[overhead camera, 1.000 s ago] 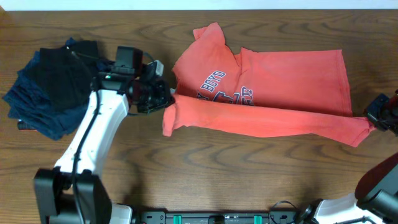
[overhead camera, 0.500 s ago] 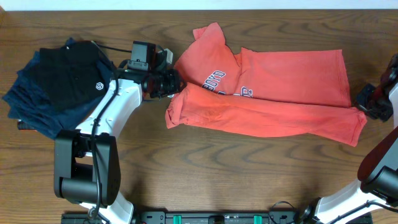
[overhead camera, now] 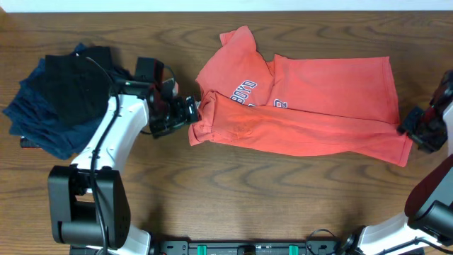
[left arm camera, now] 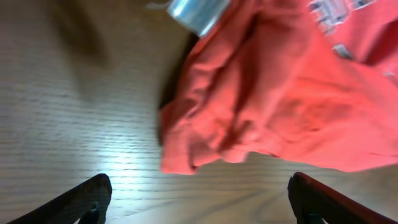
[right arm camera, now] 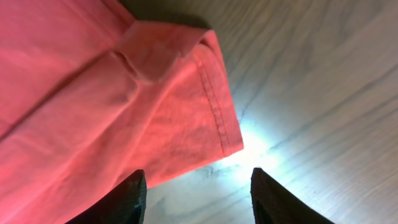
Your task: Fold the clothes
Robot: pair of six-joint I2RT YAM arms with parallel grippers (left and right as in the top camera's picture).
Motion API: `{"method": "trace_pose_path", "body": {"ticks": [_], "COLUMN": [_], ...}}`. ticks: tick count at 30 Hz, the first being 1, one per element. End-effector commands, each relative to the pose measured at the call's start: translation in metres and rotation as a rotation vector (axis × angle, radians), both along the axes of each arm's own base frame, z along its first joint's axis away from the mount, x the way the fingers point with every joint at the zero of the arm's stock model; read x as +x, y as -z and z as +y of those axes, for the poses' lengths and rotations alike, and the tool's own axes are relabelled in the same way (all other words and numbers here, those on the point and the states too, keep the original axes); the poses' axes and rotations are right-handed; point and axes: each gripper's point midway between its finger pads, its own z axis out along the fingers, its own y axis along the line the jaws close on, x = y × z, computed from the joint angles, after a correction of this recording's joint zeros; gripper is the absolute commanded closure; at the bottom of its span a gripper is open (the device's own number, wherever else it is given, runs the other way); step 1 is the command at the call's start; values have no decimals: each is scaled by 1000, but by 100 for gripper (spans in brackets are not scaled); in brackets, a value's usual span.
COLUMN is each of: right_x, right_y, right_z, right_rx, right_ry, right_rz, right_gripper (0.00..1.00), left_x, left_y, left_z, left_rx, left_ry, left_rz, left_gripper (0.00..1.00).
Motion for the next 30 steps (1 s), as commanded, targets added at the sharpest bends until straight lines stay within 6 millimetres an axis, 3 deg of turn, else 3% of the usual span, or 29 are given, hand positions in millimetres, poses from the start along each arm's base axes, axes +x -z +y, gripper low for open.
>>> {"method": "trace_pose_path", "body": {"ticks": [1, 7, 11, 13, 15, 16, 19, 22, 24, 26, 30], "right_x": [-15, -24, -24, -24, -25, -26, -27, -30, -30, -30, -31], "right_y": [21, 46, 52, 52, 52, 52, 52, 51, 51, 51, 51], "right_z": [12, 17, 17, 17, 17, 17, 16, 10, 8, 8, 9], "right_rx": [34, 33, 29, 29, 30, 29, 21, -13, -22, -22, -19], "right_ry": [-6, -5, -5, -5, -5, -5, -4, -2, -2, -2, -2], "right_rz": [35, 34, 26, 27, 31, 32, 40, 57, 59, 58, 65], "right_gripper": [48, 50, 52, 53, 53, 55, 61, 72, 73, 73, 73], "left_x": [-19, -27, -25, -24, -22, -22, -26, -34, -40, -47, -65], "left_y": [28, 55, 64, 65, 66, 67, 74, 76, 71, 67, 67], "left_z": [6, -6, -17, -20, -20, -19, 12, 74, 104, 121, 124], "left_rx": [73, 69, 56, 55, 54, 65, 225, 524, 658, 728, 731], "left_ry": [30, 71, 112, 124, 126, 134, 122, 42, -45, -93, -86], "left_rz": [56, 21, -36, -52, -62, -65, -44, 9, 38, 69, 142], "left_gripper": [10, 20, 40, 61, 90, 94, 94, 94, 94, 94, 94]}}
